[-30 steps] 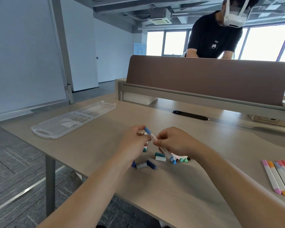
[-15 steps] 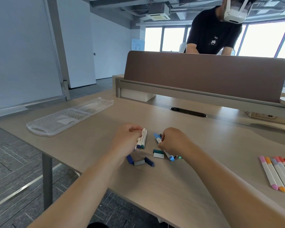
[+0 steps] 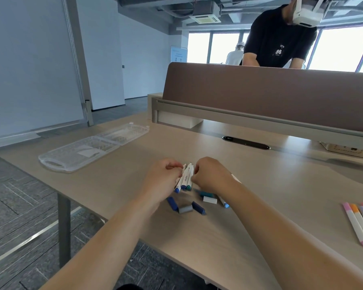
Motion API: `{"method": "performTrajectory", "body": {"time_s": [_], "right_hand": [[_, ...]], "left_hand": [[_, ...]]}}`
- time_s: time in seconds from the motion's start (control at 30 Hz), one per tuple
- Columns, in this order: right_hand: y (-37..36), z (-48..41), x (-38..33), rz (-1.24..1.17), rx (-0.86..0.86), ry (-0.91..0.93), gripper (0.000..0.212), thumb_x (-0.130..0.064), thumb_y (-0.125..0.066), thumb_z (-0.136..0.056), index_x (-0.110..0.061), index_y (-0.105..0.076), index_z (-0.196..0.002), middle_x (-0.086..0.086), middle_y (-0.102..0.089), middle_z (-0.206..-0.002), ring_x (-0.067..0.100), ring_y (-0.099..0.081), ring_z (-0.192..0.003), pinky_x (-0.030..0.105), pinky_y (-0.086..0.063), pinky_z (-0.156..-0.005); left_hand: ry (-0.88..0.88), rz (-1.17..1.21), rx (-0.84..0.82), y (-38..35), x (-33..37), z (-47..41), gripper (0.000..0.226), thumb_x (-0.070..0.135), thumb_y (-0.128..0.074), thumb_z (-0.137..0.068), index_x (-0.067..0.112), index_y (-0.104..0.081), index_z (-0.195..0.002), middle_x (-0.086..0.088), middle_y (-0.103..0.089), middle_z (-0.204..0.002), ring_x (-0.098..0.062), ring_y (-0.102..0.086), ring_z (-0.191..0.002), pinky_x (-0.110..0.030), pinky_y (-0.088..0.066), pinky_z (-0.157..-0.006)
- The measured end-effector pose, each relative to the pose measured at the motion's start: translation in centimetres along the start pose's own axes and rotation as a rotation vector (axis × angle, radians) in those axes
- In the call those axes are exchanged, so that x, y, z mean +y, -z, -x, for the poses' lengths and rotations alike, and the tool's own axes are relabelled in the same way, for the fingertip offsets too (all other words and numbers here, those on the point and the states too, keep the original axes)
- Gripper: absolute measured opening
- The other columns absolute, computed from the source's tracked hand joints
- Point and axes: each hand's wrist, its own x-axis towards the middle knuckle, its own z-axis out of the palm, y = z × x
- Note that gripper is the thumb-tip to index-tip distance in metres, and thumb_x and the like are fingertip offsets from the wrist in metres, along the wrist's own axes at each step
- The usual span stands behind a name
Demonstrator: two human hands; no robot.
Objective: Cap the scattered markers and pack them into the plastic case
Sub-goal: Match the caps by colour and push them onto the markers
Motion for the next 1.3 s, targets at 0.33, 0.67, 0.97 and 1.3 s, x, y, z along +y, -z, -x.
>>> {"method": "performTrajectory", "body": {"time_s": [0.33, 0.67, 0.97, 1.3], "right_hand": [[0.1, -1.9, -3.0, 0.15, -0.196, -0.158, 0.026, -0.007, -0.061, -0.087, -0.012, -0.049, -0.064, 0.003, -0.047, -0.066, 0.014, -0.043, -0.057, 0.026, -0.037, -0.057], [2.2, 0.3, -1.0, -0.144, -0.131, -0.151, 0.03, -0.008, -0.052, -0.086, -0.007, -0.048, -0.057, 0.009, -0.049, -0.05, 0.025, -0.05, -0.053, 0.03, -0.04, -0.06], [3.9, 2.5, 2.6, -0.236, -0.072, -0.122, 0.022, -0.013, -0.058, -0.085, -0.004, -0.054, -0.065, 0.011, -0.055, -0.053, 0.021, -0.05, -0.046, 0.028, -0.042, -0.054], [4.5, 3.6, 4.5, -0.311, -0.061, -0.016, 0.018, -0.015, -0.055, -0.088, 0.001, -0.061, -0.083, 0.018, -0.065, -0.074, 0.025, -0.058, -0.061, 0.029, -0.044, -0.055]], "left_hand": [[0.008, 0.019, -0.001, 1.2, -1.2, -1.2, 0.018, 0.012, -0.058, -0.085, 0.024, -0.071, -0.085, 0.005, -0.068, -0.072, -0.013, -0.06, -0.068, -0.031, -0.045, -0.07], [-0.162, -0.356, -0.108, -0.5, -0.6, -0.3, 0.014, 0.021, -0.062, -0.09, 0.024, -0.07, -0.102, 0.006, -0.067, -0.098, 0.0, -0.056, -0.077, -0.012, -0.037, -0.059], [-0.294, -0.868, -0.312, -3.7, 1.1, -0.2, 0.02, 0.019, -0.058, -0.092, 0.024, -0.073, -0.104, 0.008, -0.067, -0.115, -0.012, -0.053, -0.116, -0.018, -0.025, -0.104], [-0.14, -0.465, -0.156, -3.2, 1.3, -1.2, 0.01, 0.012, -0.069, -0.084, 0.019, -0.062, -0.089, 0.0, -0.064, -0.087, -0.015, -0.057, -0.074, -0.025, -0.042, -0.061]]}}
